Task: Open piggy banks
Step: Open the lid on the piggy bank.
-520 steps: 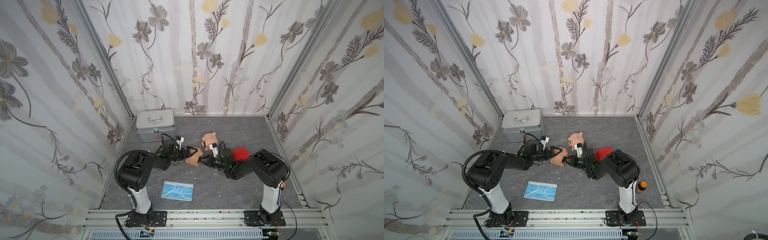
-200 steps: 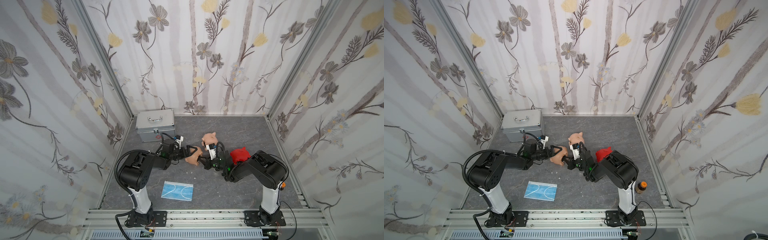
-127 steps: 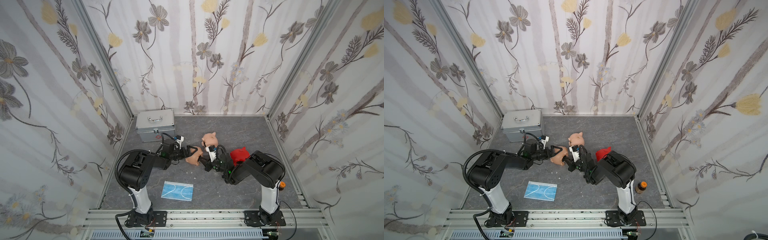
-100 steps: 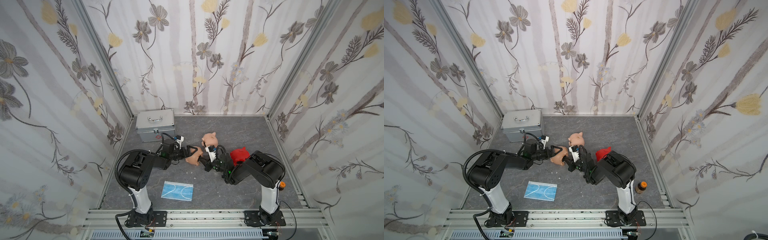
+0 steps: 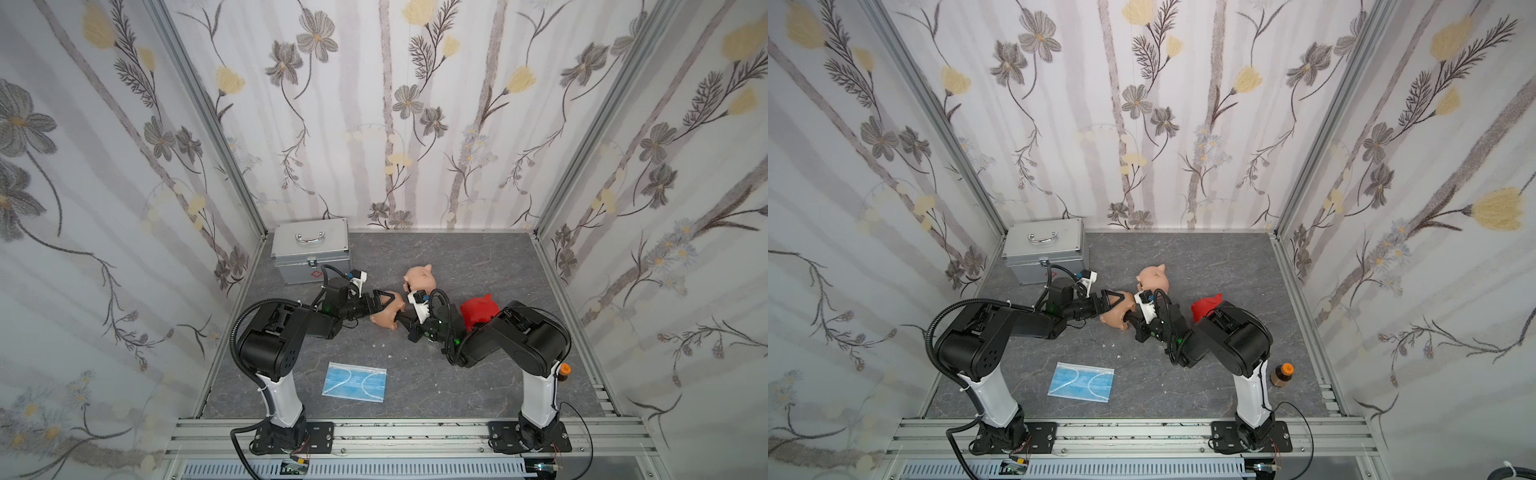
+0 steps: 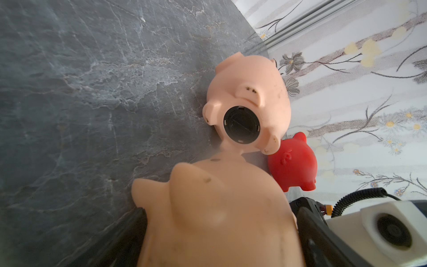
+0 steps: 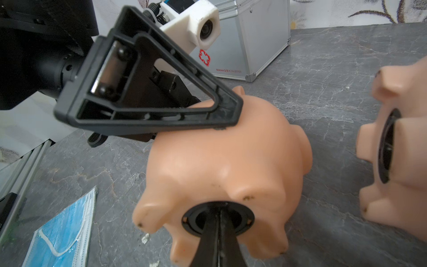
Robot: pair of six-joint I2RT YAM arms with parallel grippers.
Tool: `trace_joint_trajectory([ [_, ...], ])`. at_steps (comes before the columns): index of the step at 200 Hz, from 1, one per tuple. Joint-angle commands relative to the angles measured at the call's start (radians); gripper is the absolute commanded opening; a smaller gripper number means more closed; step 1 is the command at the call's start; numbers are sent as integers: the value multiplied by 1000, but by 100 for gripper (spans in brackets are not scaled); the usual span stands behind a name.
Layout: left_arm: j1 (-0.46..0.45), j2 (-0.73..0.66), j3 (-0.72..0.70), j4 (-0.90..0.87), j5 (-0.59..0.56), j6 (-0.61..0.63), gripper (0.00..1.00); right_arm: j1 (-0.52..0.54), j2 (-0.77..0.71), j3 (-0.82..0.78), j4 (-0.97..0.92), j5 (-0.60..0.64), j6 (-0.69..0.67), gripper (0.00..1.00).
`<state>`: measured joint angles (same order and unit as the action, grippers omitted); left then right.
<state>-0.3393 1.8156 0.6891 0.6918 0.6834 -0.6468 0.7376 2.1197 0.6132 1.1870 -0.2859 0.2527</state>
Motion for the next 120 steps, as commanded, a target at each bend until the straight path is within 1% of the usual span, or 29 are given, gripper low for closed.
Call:
trace_joint_trajectory([
  [1,-10,13,-9,-189,74,10,100,3,-9,20,71,22,-53,0],
  [31,-9,18,-7,-189,77,10,100,8,-10,26,61,13,-85,0],
  [59,-9,19,-6,-189,77,10,100,14,-5,53,8,12,-122,0],
  [70,-9,19,-5,-189,78,11,100,23,-4,53,0,38,-141,0],
  [83,-9,20,-7,-190,78,12,100,30,-6,42,14,103,-163,0],
  [86,-9,19,-7,-189,78,11,100,58,-8,41,14,114,-167,0],
  [92,-9,20,-7,-189,79,12,100,67,-9,41,9,132,-179,0],
  [120,-9,21,-5,-189,79,12,100,73,-15,58,-35,120,-203,0],
])
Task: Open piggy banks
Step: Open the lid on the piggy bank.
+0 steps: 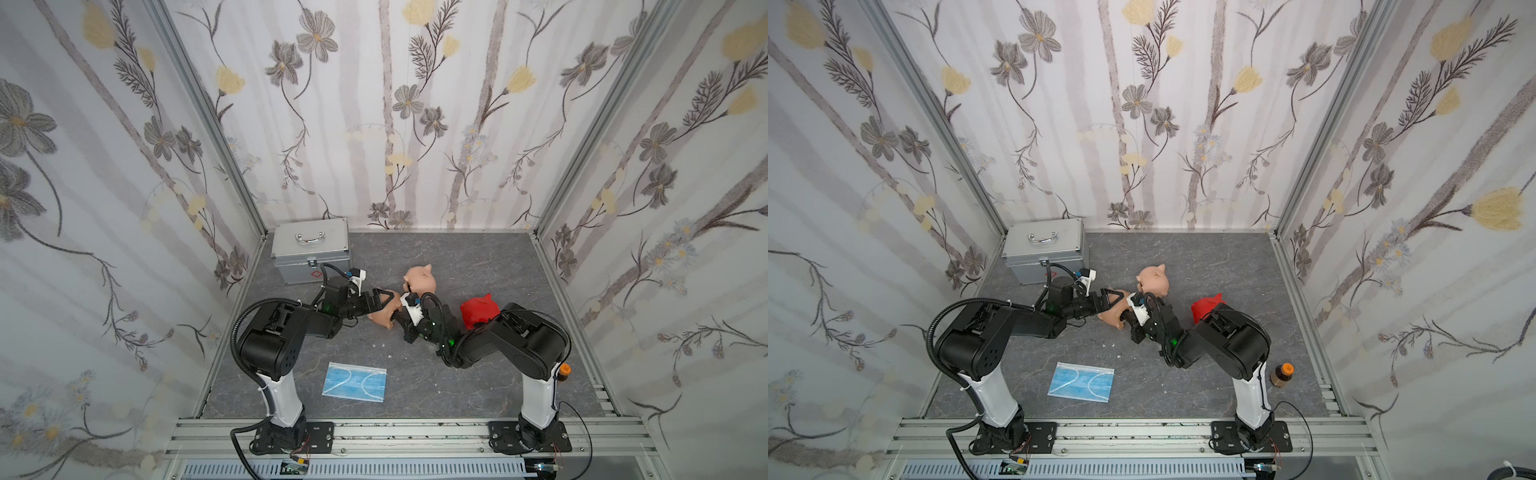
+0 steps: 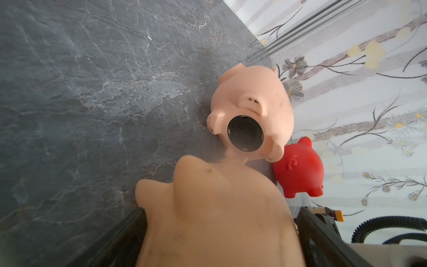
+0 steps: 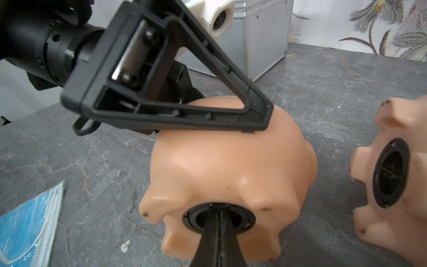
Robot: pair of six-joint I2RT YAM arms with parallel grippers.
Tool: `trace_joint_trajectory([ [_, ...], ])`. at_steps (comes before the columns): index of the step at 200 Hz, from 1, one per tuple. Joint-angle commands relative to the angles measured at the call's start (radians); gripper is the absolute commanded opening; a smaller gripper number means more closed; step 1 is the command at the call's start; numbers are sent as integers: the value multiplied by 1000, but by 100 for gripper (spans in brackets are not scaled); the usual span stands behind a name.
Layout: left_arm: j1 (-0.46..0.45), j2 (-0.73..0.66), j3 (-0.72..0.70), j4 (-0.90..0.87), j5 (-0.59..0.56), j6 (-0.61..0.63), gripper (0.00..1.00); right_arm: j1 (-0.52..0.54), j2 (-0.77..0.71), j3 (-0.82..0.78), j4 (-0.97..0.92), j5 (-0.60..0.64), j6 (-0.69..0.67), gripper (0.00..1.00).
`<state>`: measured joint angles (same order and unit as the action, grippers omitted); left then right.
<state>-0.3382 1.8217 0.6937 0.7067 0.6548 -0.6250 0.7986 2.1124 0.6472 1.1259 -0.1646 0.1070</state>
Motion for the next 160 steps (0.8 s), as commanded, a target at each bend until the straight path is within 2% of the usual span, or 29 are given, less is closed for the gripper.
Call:
trace_joint_trajectory([
  [1,-10,14,-10,-204,107,-10,100,12,-8,24,26,-1,-58,0],
  [42,-9,14,-11,-206,107,-13,100,17,-14,13,45,39,-115,0],
  [160,-4,18,-11,-200,117,-15,100,72,-8,4,52,160,-388,0],
])
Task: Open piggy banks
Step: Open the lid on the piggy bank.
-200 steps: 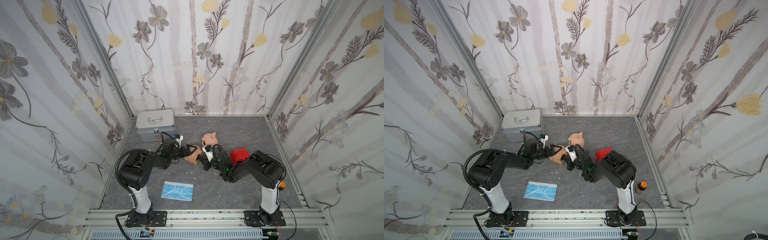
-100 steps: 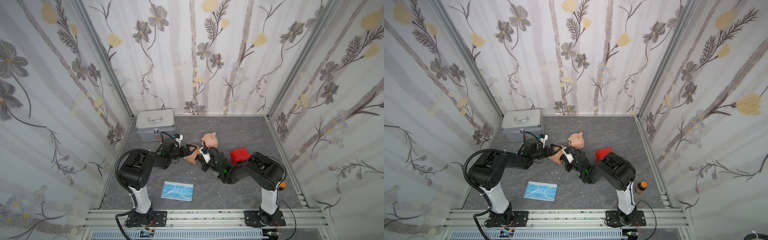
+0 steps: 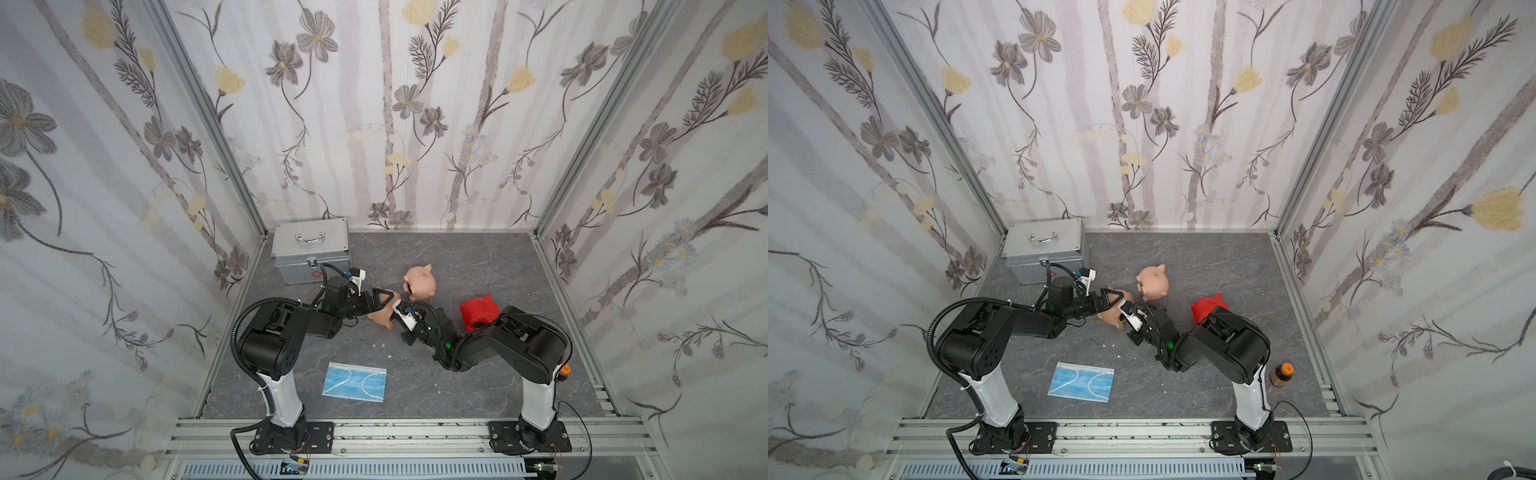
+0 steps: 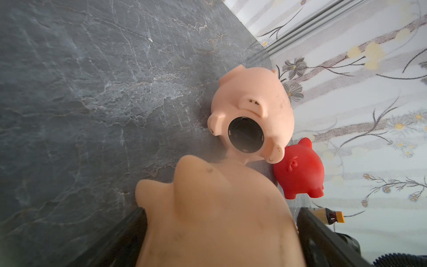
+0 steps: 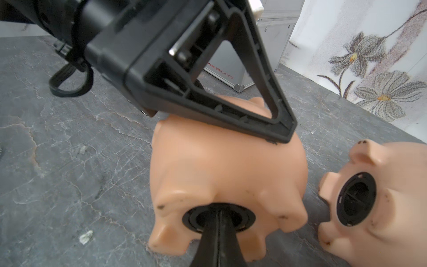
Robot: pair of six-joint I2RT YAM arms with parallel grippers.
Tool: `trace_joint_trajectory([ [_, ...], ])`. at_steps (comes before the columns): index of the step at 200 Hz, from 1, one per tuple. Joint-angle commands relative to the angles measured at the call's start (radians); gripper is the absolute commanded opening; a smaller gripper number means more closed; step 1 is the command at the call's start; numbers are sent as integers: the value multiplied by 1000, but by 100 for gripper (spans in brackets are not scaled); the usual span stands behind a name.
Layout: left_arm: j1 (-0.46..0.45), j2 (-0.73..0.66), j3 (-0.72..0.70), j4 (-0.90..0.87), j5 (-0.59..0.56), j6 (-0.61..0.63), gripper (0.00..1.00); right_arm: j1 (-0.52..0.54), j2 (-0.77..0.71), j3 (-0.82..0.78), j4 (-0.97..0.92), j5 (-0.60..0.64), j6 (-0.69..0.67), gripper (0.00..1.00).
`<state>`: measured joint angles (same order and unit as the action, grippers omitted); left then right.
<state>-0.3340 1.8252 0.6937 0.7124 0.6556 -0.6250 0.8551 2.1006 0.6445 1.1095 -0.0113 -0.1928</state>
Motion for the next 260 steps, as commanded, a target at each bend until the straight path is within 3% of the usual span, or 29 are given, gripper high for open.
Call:
trace_joint_trajectory([
  [1,-8,15,-10,-206,116,-15,100,16,3,7,69,8,-89,0],
  [78,6,23,-9,-202,123,-21,100,62,-5,-13,108,93,-218,0],
  [260,9,42,6,-223,129,-7,100,55,-43,-149,183,12,-194,0],
])
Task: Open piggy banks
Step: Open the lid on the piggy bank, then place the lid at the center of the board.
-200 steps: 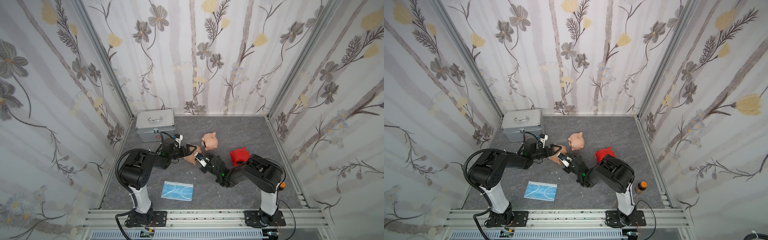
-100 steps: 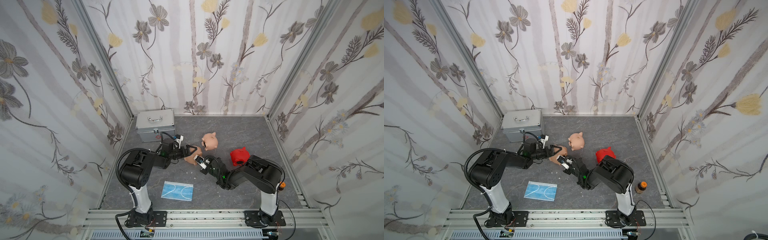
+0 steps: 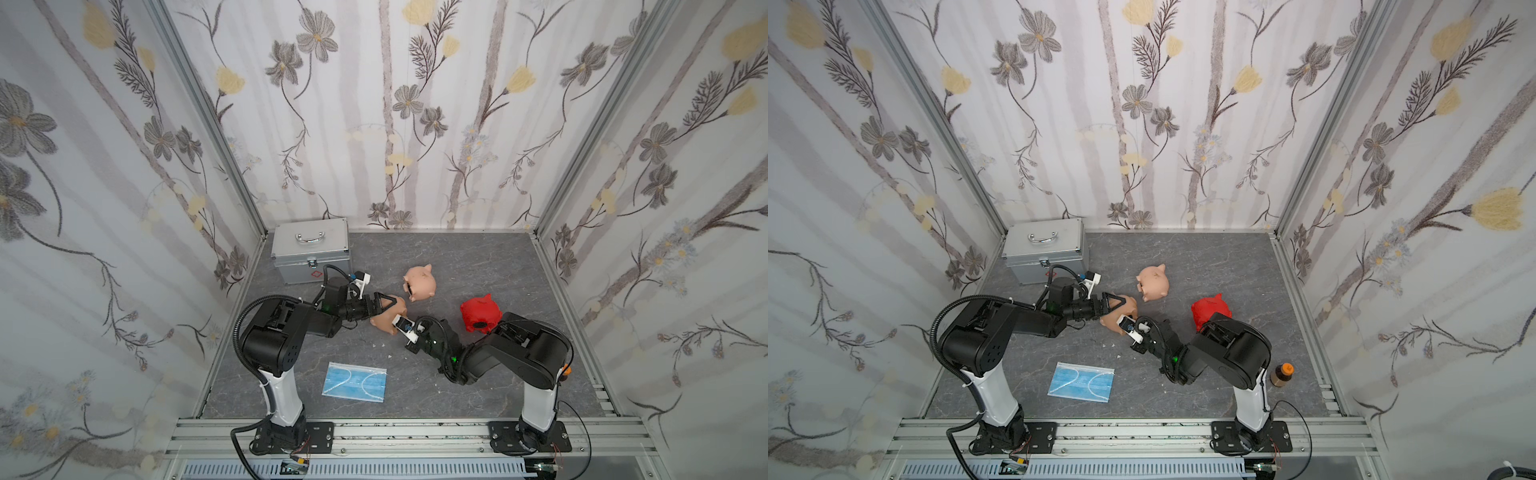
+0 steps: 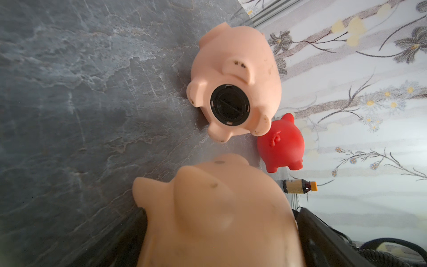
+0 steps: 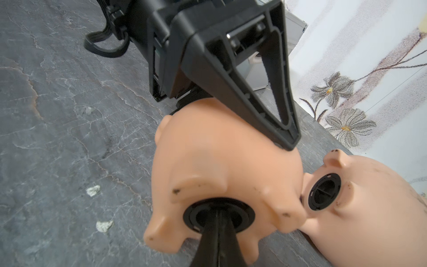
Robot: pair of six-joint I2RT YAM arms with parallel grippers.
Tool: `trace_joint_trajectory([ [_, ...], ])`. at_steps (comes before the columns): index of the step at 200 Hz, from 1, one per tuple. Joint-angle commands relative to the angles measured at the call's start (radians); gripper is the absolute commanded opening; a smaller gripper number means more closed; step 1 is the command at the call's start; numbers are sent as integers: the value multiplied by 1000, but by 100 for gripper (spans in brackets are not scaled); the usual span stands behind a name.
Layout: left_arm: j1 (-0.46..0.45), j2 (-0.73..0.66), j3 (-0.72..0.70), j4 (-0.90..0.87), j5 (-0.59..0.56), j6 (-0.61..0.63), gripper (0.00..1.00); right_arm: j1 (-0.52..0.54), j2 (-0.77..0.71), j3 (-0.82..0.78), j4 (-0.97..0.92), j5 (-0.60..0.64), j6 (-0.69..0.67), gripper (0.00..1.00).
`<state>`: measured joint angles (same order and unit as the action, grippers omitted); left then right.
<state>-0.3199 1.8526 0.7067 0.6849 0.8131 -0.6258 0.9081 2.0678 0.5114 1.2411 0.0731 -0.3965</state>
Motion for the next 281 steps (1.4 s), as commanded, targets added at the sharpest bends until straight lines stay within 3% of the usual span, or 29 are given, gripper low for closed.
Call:
trace_joint_trajectory([
  [1,-4,15,-8,-196,-29,-6,100,2,-11,-16,52,-73,9,0],
  [80,-4,15,-6,-200,-27,-4,100,2,-38,-77,106,-62,61,0],
  [117,-4,16,-5,-200,-29,-5,100,3,-121,-131,98,-5,166,0],
  [153,-5,7,-9,-199,-33,-6,100,13,-247,-138,-148,-16,433,0],
  [165,-5,6,-9,-201,-36,-5,100,24,-279,-101,-304,36,545,0],
  [197,-7,3,-9,-206,-38,-2,100,32,-350,4,-656,11,782,0],
  [220,-8,-6,-11,-214,-45,4,100,43,-429,32,-832,114,943,0],
  [247,-11,-10,-9,-218,-48,4,100,57,-429,187,-1209,253,1008,0],
  [259,-15,-10,-7,-219,-48,5,100,77,-446,190,-1259,309,1016,0],
  [281,-18,-14,-9,-221,-52,6,100,87,-531,152,-1249,256,1009,0],
])
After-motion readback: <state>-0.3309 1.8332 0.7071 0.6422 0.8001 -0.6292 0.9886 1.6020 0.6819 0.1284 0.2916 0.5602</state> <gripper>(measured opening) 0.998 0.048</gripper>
